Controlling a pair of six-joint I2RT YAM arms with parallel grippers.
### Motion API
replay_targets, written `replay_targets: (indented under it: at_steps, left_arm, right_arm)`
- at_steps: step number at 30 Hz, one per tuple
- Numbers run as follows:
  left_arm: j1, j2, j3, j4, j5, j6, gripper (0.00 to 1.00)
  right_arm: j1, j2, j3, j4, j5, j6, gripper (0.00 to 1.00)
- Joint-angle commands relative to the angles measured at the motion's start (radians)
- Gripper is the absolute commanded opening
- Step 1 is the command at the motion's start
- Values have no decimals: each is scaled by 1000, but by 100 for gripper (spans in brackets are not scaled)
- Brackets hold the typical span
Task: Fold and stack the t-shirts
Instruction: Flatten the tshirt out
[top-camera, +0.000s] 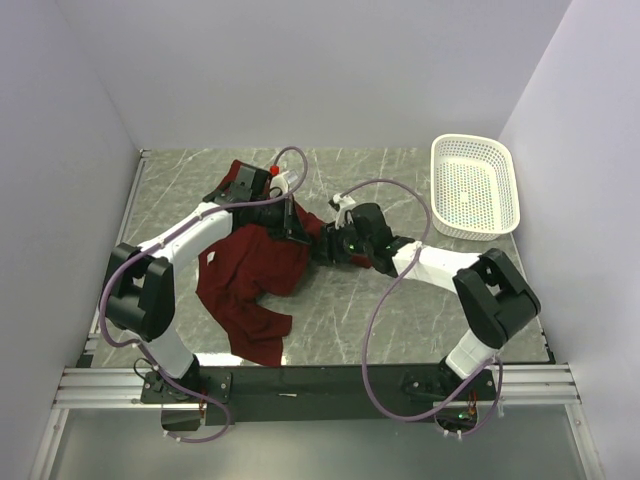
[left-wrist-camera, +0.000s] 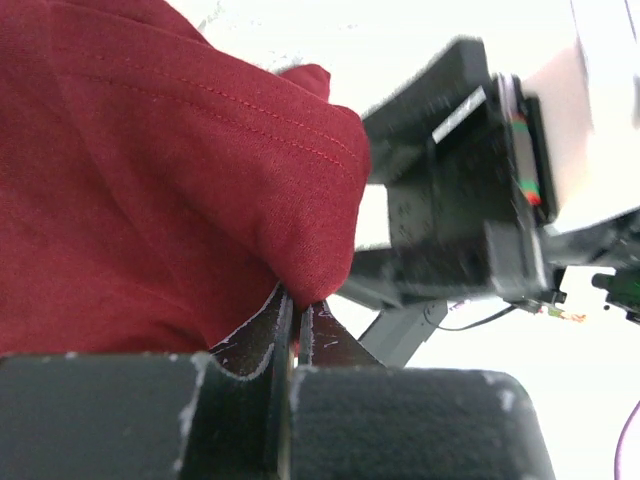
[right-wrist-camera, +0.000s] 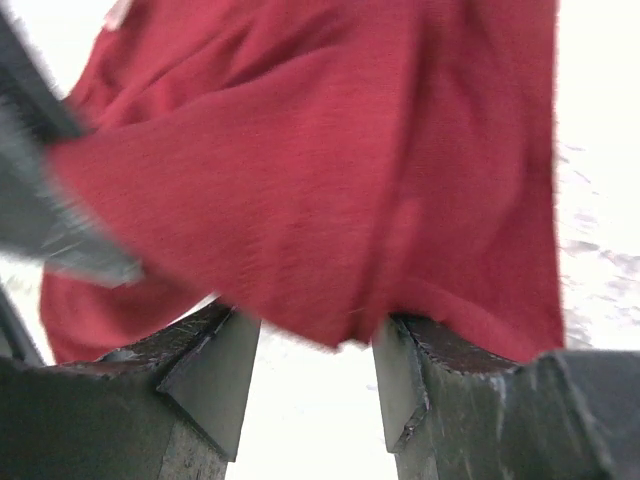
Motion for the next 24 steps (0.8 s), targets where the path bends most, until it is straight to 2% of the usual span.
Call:
replay_targets:
  at_steps: [1, 12, 15, 18, 19, 21, 22, 23, 24]
  left_arm:
    - [9, 9, 46, -5, 70, -4, 1]
    - [16, 22, 80, -24, 102, -1, 1]
    - [16, 16, 74, -22, 103, -2, 1]
    - [18, 13, 63, -16, 105, -4, 1]
    - [18, 15, 62, -14, 103, -4, 1]
    - [19, 16, 60, -11, 105, -4, 1]
    - [19, 18, 60, -11, 103, -4, 1]
    - [19, 18, 60, -11, 103, -4, 1]
    - [21, 18, 60, -11, 99, -2, 1]
  right_arm:
    - [7, 28, 49, 29, 104, 41, 54]
    - [11, 77, 65, 73, 121, 70, 53]
    - [12, 89, 74, 94, 143, 68, 49]
    - [10, 72, 59, 119, 131, 50, 35]
    - [10, 65, 51, 124, 121, 47, 26]
    - [10, 31, 25, 134, 89, 21, 15]
    - [8, 16, 13, 137, 78, 16, 5]
    - [8, -22, -10, 137, 69, 10, 0]
    - [8, -44, -21, 136, 48, -13, 0]
